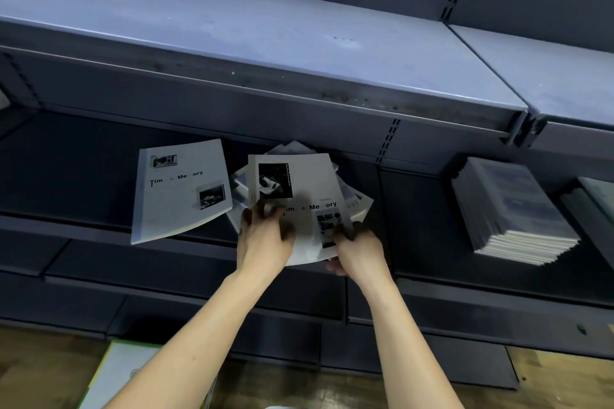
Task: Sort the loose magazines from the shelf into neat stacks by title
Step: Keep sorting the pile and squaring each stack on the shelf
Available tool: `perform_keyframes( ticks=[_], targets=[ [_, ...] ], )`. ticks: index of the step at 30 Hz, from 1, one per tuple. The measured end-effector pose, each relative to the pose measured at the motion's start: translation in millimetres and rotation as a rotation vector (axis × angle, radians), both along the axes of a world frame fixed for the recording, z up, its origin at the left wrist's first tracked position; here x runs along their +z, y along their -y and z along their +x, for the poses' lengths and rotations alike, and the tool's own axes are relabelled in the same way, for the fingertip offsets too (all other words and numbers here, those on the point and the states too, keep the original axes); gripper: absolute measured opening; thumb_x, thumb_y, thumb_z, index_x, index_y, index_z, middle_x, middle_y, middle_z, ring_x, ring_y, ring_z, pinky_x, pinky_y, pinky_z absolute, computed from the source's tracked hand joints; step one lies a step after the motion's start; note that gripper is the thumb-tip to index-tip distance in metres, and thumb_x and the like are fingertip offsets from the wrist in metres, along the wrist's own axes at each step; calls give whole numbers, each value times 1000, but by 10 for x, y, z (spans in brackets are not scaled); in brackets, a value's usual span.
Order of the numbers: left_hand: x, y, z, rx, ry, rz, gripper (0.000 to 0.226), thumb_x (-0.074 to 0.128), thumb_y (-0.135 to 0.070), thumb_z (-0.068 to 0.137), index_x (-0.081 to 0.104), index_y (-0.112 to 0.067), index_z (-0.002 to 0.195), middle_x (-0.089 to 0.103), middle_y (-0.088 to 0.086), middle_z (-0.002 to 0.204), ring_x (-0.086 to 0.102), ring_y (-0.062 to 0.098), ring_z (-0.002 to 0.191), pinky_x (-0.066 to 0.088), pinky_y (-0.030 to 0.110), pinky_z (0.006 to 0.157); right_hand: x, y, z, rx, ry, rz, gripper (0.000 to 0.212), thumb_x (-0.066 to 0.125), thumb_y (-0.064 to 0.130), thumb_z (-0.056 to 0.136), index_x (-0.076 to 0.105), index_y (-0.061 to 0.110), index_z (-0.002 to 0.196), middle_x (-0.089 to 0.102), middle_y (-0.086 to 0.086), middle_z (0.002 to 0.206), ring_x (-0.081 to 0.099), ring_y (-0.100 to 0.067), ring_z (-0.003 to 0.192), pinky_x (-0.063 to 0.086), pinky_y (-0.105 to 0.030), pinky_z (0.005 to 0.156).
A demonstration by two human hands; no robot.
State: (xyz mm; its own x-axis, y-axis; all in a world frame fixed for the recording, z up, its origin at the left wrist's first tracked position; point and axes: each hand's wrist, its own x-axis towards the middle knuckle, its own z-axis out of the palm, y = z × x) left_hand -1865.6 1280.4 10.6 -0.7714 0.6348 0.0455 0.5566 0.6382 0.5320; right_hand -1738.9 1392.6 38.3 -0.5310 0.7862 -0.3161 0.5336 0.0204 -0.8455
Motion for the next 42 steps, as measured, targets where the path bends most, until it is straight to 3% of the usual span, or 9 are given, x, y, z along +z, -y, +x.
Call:
perform_keyframes(
  ticks=[4,7,12,19,24,28,32,37,42],
  targets=[
    [15,39,-77,-128,24,46,45,55,-33,94,46,-29,138,25,1,155,27,34,142,43,50,106,67,68,2,-93,-223,-75,20,43,10,102,55,7,118,70,-18,86,68,-21,51,49,-22,44],
    [68,137,-149,-162,76,96,47,52,-39,96,41,-32,142,22,-2,157,39,26,138,45,43,105,103,143,-19,-148,-322,-100,19,43,9,103,56,3,115,65,-17,77,61,-11,42,44,-20,40],
    [148,357,-232,-95,95,127,46,37,-46,101,38,-31,144,37,3,147,51,29,124,50,43,95,57,274,-166,-263,-471,-149,20,49,9,101,63,20,110,69,-8,91,70,-11,58,58,-34,59],
    [91,714,-471,-5,81,133,42,33,-46,102,46,-31,139,50,3,134,52,26,118,49,43,92,-16,469,-402,-307,-485,-103,22,47,6,99,60,14,116,67,-5,69,60,-18,52,47,-34,53],
    [48,962,-699,102,35,143,47,24,-44,104,56,-21,130,58,6,128,50,29,119,45,42,95,-22,652,-583,-298,-512,-75,23,44,6,100,57,15,116,65,-11,75,58,-16,50,43,-28,45],
    [-93,1038,-916,203,25,41,50,20,-45,100,58,-25,124,57,8,131,47,33,124,41,47,101,-18,706,-688,-292,-500,-105,22,45,7,101,58,13,119,65,-14,83,57,-14,46,43,-24,42],
    [-213,1127,-1026,221,-8,-19,43,30,-38,96,53,-30,132,56,4,129,48,28,120,42,43,98,-33,775,-819,-269,-486,-132,23,47,9,102,57,15,122,67,-13,90,57,-16,48,44,-23,42],
    [-295,1301,-1116,308,-35,-84,39,41,-34,98,53,-22,133,49,7,136,39,29,130,35,43,108,-16,873,-973,-230,-488,-147,17,48,8,103,58,10,117,64,-12,88,58,-10,43,43,-26,44],
    [-296,1485,-1206,379,34,-34,31,47,-29,97,63,-21,122,45,6,135,40,29,122,45,40,94,-53,983,-1128,-209,-495,-140,17,48,15,104,58,10,117,66,-20,94,57,-16,47,40,-27,43]
  ],
)
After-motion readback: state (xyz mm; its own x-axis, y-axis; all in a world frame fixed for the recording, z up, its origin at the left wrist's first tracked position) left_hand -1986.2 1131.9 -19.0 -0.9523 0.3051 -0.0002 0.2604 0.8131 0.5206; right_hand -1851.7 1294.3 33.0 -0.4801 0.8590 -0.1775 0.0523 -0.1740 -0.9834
